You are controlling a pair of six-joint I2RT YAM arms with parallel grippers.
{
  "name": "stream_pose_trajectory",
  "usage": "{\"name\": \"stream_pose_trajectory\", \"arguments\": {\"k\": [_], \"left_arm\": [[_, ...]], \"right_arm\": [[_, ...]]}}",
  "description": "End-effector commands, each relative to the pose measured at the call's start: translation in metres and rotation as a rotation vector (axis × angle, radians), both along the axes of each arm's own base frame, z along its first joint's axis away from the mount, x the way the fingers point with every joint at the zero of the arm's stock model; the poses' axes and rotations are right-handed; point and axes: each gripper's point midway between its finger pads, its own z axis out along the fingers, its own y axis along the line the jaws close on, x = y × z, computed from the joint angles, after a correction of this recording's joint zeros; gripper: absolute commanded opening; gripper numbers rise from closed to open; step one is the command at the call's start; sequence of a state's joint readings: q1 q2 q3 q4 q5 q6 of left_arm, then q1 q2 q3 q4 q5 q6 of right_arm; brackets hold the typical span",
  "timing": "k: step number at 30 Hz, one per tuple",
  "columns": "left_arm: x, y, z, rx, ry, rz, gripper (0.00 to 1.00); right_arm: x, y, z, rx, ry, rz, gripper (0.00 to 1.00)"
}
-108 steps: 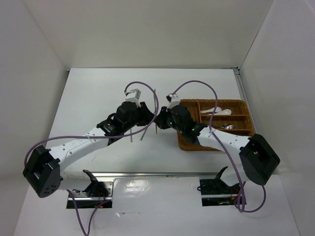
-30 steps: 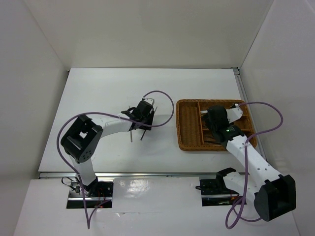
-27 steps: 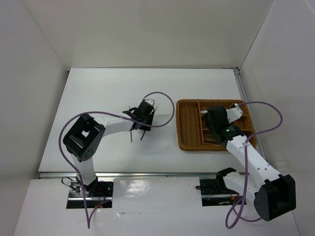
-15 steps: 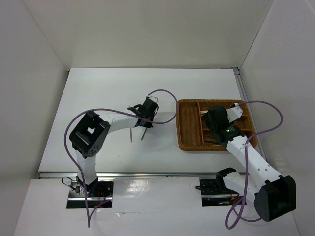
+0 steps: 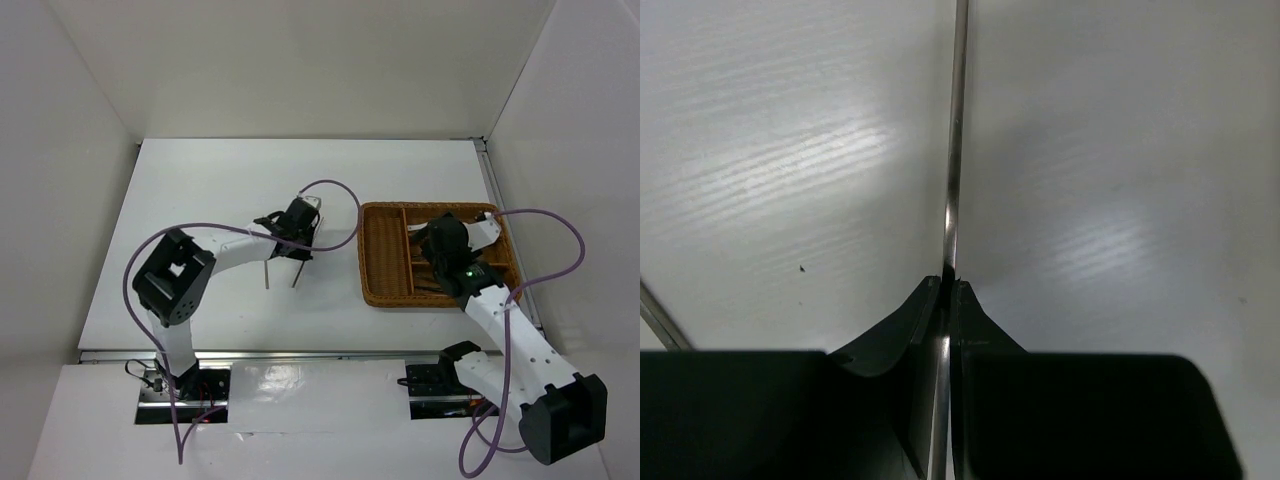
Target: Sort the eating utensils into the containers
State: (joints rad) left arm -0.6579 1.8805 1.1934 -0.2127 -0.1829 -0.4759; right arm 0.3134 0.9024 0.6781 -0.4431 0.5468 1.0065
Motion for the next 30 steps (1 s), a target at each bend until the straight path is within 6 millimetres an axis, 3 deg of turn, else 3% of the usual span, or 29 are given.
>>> {"name": "stream_pose_trajectory", "arguments": {"k": [1,8,13,16,19,23,30], "left_arm": [[-0.003,-0.031,0.073,-0.239,-0.086,-0.043,0.11],[-0.027,-0.081,0.146,-0.504,-0.177,-0.068,0.11],[-0.049,-0.121,0.173,-0.695,-0.173,-0.072,0.11],[-0.054,-0.138,0.168,-0.779,-0.13,-0.024,0.11],[-0.046,-0.146,0.155,-0.811,-0.106,0.057,0.11],[-0.031,-0.16,0.159,-0.872,-0.123,0.096,0.11],[-0.025,-0.183,0.15,-0.906,-0.112,0.172,0.11]], "right_arm": [[-0.001,-0.01,0.002,-0.014,-0.028,-0.049,0.81],[-0.01,-0.018,-0.009,-0.012,0.009,-0.102,0.83],[-0.017,-0.026,-0.008,-0.008,-0.005,-0.147,0.84],[-0.021,-0.027,-0.008,0.001,-0.01,-0.153,0.84],[-0.023,-0.029,-0.004,0.0,-0.024,-0.16,0.86],[-0.028,-0.032,0.003,0.002,-0.046,-0.167,0.86],[-0.031,-0.033,0.005,0.01,-0.065,-0.167,0.86]]}}
